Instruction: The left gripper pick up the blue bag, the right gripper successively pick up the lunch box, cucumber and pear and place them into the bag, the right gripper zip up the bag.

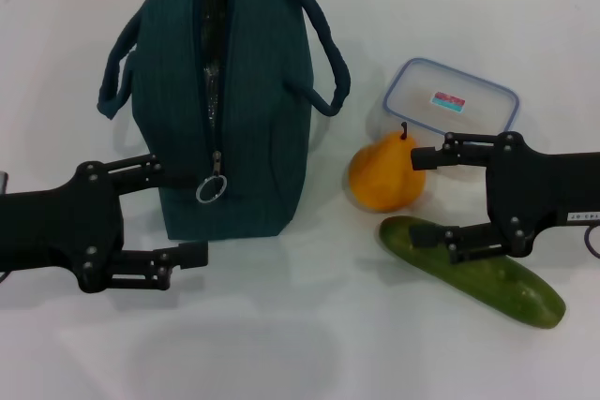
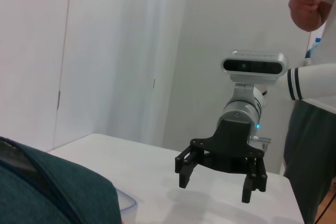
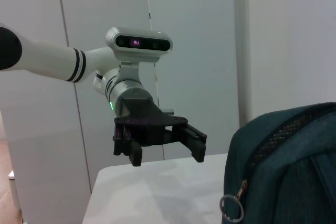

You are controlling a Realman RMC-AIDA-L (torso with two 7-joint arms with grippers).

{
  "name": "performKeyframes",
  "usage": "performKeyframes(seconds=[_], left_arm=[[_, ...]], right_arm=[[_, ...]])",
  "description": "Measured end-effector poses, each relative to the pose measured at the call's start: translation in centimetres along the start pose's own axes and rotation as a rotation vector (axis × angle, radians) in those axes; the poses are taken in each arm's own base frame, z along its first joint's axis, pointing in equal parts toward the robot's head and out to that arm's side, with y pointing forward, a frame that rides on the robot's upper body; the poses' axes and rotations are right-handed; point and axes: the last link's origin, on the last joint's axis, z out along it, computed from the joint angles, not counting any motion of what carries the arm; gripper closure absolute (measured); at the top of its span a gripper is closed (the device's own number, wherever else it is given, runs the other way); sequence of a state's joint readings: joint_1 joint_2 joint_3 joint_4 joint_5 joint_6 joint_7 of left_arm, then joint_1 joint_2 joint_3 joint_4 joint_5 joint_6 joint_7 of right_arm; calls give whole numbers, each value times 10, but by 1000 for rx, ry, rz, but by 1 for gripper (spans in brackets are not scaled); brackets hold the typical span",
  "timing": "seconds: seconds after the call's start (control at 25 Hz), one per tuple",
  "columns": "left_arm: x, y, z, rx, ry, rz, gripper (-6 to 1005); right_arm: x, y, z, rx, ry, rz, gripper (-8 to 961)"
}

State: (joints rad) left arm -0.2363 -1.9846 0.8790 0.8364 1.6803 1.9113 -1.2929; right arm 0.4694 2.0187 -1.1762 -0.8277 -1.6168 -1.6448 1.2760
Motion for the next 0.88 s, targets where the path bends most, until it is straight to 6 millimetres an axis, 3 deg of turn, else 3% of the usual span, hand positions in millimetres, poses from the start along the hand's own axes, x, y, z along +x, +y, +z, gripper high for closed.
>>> performKeyframes(seconds=[0.56,0.88], left_arm=[[2,-3,0,12,5,4,138],[36,-33,-28,201,142,-85,139]], right_arm=[[2,-1,0,10,11,4,126],[5,-1,0,15,8,22,126]])
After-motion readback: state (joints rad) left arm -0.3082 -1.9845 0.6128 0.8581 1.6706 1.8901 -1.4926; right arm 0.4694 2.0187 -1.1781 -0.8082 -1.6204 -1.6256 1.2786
